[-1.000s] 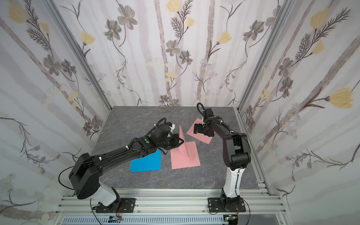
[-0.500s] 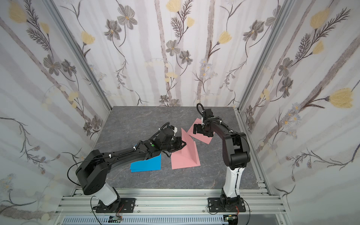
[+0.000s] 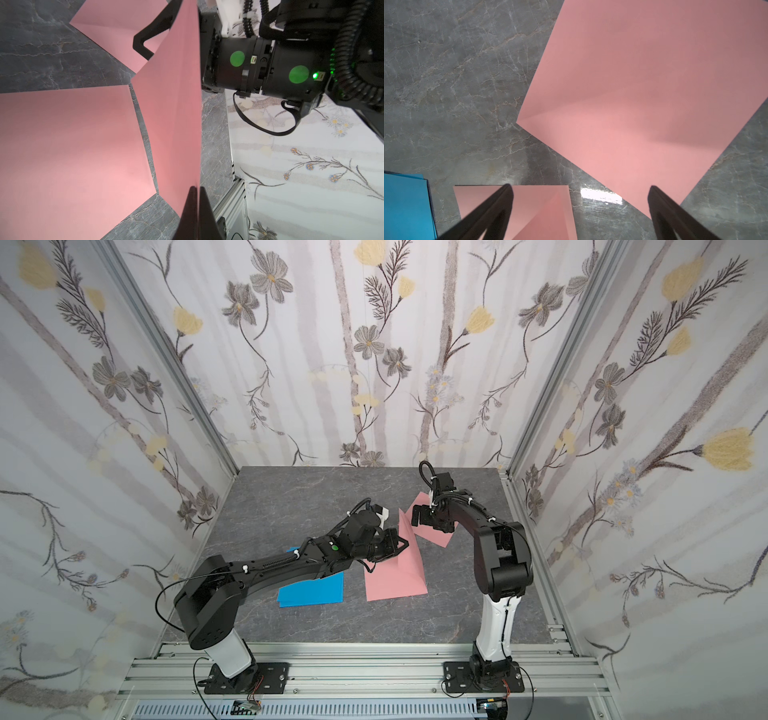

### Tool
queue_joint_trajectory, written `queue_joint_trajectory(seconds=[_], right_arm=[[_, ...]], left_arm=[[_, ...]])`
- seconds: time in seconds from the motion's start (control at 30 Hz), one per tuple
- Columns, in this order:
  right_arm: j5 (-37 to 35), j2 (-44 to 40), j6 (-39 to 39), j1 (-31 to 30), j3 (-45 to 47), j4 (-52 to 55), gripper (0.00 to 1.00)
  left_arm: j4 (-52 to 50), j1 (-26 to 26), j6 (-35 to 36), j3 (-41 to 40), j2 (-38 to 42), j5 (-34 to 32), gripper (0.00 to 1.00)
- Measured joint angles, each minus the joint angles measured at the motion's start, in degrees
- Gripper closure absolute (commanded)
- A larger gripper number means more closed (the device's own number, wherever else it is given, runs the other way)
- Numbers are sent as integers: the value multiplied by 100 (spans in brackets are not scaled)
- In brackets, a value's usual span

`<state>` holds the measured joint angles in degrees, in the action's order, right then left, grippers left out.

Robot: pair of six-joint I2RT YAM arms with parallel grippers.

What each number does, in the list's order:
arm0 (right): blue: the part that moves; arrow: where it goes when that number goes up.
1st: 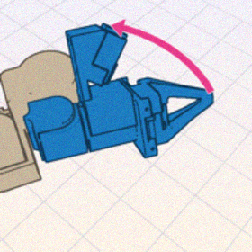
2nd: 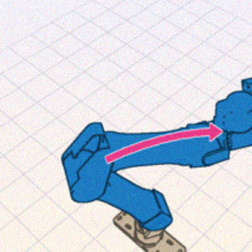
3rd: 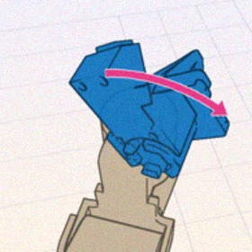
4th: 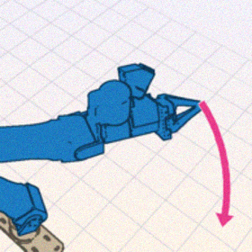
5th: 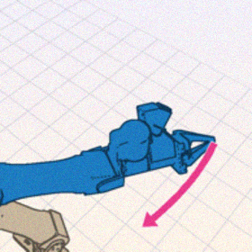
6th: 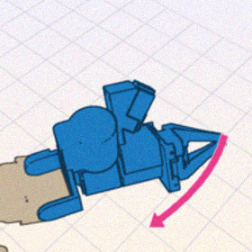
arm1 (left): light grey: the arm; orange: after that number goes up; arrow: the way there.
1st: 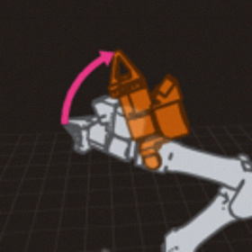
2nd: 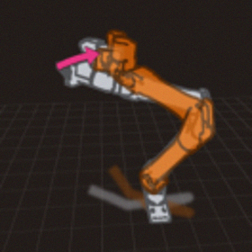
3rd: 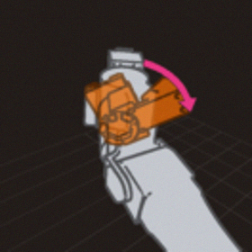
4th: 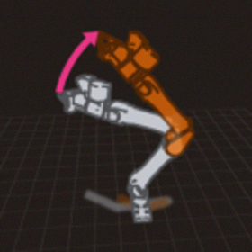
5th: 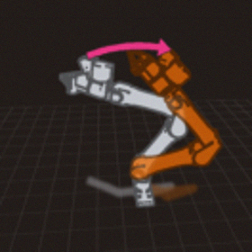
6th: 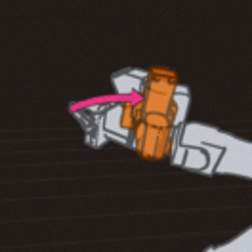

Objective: Sort the scattered colored papers by color
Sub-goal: Place the colored paper.

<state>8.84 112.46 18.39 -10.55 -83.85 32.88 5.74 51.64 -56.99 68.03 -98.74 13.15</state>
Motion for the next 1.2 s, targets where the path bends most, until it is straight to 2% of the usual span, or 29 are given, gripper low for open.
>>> queue_joint_trajectory(seconds=[0.33,0.77,1.2], right_arm=[[203,-46,61,0,105,-48,0],[1084,-656,566,-2,973,-621,0],[1530,-1014,907,-175,1523,-1075,0]], left_arm=[[-52,2,0,-210,11,-9,100],[-201,7,11,-564,195,-140,100],[-313,17,24,-769,435,-428,100]])
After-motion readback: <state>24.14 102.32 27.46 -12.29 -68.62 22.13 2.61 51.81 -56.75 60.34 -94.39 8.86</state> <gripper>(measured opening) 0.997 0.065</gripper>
